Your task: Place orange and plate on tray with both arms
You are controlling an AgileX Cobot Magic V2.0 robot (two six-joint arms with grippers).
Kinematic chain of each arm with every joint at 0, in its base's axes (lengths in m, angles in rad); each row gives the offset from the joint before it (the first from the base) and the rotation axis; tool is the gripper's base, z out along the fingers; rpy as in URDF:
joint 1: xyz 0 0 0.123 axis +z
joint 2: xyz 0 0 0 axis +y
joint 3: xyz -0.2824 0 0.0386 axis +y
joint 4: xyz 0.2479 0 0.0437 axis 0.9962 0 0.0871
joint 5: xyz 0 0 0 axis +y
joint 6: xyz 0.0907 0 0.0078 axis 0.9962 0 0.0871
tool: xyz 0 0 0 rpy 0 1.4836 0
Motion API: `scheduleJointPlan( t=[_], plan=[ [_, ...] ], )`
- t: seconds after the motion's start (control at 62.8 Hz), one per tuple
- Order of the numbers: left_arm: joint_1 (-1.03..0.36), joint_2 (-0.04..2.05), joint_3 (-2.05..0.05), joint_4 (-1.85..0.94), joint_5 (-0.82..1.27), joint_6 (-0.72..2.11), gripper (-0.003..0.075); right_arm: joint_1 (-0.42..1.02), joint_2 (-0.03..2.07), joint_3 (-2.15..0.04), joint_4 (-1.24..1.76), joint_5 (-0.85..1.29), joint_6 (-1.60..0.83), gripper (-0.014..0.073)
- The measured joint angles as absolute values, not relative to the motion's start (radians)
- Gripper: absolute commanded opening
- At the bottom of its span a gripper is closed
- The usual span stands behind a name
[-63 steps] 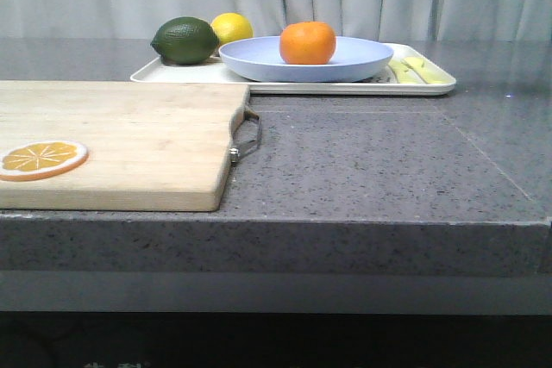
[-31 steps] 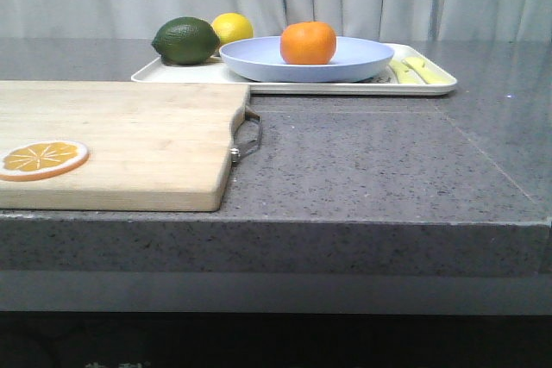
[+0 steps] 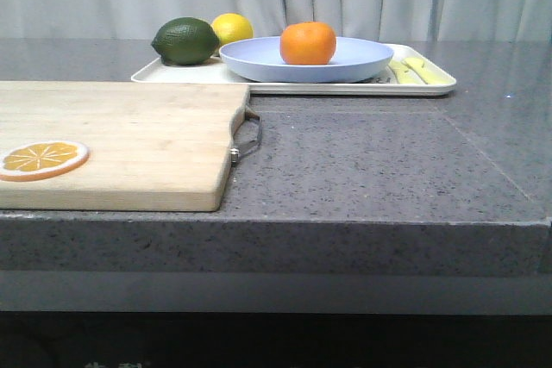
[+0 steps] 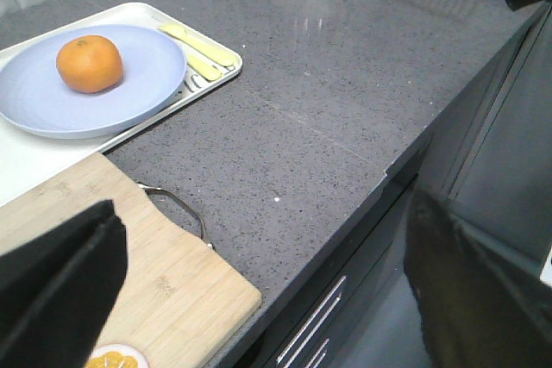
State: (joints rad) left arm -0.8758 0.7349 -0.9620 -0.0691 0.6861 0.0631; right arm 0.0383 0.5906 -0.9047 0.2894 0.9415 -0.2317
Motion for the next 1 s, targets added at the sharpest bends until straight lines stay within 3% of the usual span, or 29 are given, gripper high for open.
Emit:
scheduleJointPlan(
  t=[0.112, 0.223, 0.51, 0.59, 1.004],
  plan=[
    [-0.876, 0.735, -0.962, -0.069, 0.686, 0.063, 0.0626, 0.038, 0.579, -0.881, 0.289, 0.941, -0.233, 0.0435],
    [-0.876, 0.735, -0.962, -0.069, 0.686, 0.063, 0.0545, 0.038, 0.579, -0.879, 0.289, 0.941, -0.233, 0.0379],
    [-0.876, 0.735, -0.962, -0.069, 0.686, 0.063, 0.0099, 0.038, 0.579, -0.879, 0.289, 0.941, -0.233, -0.0071],
    [-0.876, 0.735, -0.962, -0.069, 0.686, 0.063, -0.0008, 0.038, 0.579, -0.879, 0.289, 0.941, -0.233, -0.0068],
    [-0.876, 0.735, -0.962, -0.069, 0.686, 0.063, -0.0018, 0.038, 0.579, -0.879, 0.289, 0.941, -0.233, -0.0068]
  ],
)
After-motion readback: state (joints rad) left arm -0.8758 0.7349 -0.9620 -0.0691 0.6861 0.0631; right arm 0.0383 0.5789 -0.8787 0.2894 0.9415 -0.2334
